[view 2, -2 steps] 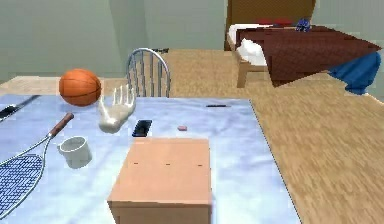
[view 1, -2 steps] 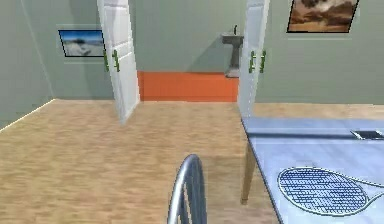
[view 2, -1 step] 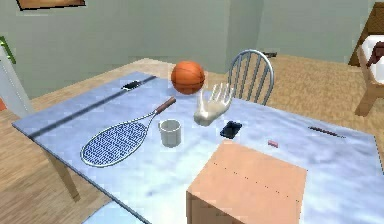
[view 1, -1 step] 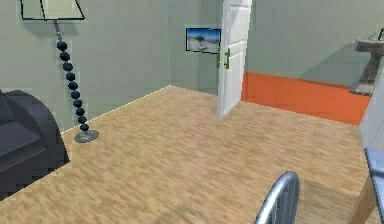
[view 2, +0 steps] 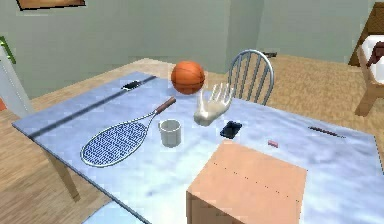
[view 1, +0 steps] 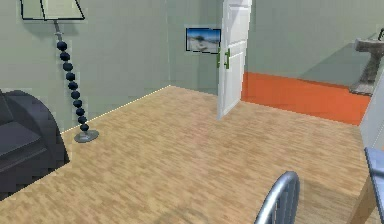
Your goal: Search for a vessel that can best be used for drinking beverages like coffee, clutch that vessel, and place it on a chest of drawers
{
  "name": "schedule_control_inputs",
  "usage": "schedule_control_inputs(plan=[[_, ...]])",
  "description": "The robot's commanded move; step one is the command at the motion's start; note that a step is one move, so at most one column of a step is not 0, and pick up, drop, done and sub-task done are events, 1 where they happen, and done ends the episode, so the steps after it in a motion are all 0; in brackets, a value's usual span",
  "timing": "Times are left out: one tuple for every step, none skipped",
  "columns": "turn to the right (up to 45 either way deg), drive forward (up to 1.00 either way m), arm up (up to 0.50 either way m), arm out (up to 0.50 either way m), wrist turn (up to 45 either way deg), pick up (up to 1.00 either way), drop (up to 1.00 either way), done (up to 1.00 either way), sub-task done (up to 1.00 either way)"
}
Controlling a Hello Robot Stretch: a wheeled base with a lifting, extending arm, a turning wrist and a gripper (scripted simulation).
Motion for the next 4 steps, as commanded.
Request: schedule_control_inputs(plan=[[0.0,0.00,0.36,0.00,0.0,0.00,0.00,0.00,0.00],[0.0,0.00,0.00,0.44,0.0,0.00,0.00,0.00,0.00],[0.0,0.00,0.00,0.00,45.0,0.00,0.00,0.00,0.00],[0.0,0.00,0.00,0.00,45.0,0.00,0.00,0.00,0.00]])
